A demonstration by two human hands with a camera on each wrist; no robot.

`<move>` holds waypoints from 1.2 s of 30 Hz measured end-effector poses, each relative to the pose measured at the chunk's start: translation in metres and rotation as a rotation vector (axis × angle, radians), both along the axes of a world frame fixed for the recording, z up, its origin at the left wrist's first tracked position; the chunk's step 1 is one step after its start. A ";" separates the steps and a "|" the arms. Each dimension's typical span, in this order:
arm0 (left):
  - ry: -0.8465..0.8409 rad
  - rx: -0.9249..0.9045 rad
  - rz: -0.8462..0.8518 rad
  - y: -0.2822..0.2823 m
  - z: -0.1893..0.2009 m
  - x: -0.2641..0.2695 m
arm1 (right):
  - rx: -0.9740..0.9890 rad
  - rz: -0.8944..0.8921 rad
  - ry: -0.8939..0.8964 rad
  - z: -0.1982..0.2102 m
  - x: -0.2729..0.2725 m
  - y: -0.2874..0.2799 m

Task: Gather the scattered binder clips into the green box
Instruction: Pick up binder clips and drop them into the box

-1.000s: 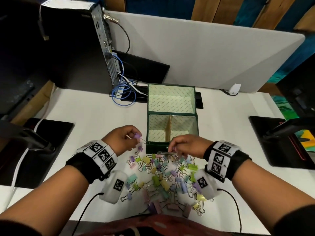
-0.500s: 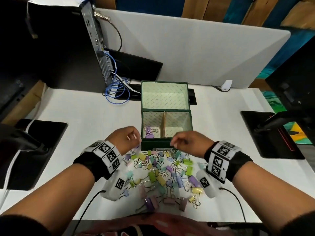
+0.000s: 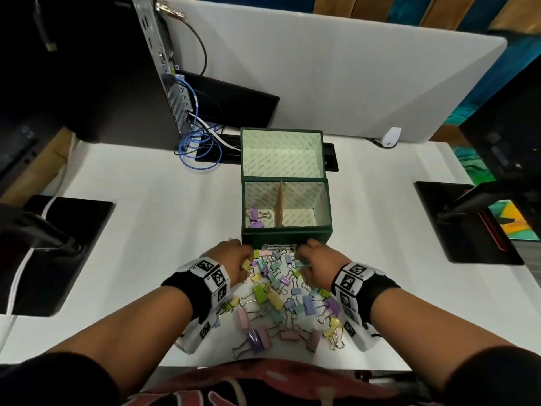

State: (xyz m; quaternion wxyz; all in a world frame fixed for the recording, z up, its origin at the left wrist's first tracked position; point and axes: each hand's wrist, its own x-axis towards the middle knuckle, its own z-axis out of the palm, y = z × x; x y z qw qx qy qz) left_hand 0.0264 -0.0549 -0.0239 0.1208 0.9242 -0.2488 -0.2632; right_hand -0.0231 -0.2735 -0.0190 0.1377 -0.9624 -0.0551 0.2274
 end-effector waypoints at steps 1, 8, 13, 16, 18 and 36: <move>-0.002 -0.019 0.011 0.001 0.000 0.000 | 0.010 -0.001 0.007 0.000 0.000 -0.001; 0.131 -0.255 0.170 0.014 0.007 0.002 | -0.083 0.038 0.168 0.012 -0.005 -0.021; 0.172 -0.363 0.271 0.020 0.013 0.003 | -0.095 0.039 0.164 0.006 0.001 -0.015; 0.168 -0.372 0.288 0.023 0.015 0.003 | -0.105 0.068 0.156 0.006 0.004 -0.009; 0.162 -0.366 0.296 0.024 0.015 0.003 | -0.078 0.059 0.166 0.003 0.004 -0.008; 0.193 -0.448 0.304 0.028 0.007 -0.001 | 0.184 -0.057 0.204 0.021 -0.027 -0.040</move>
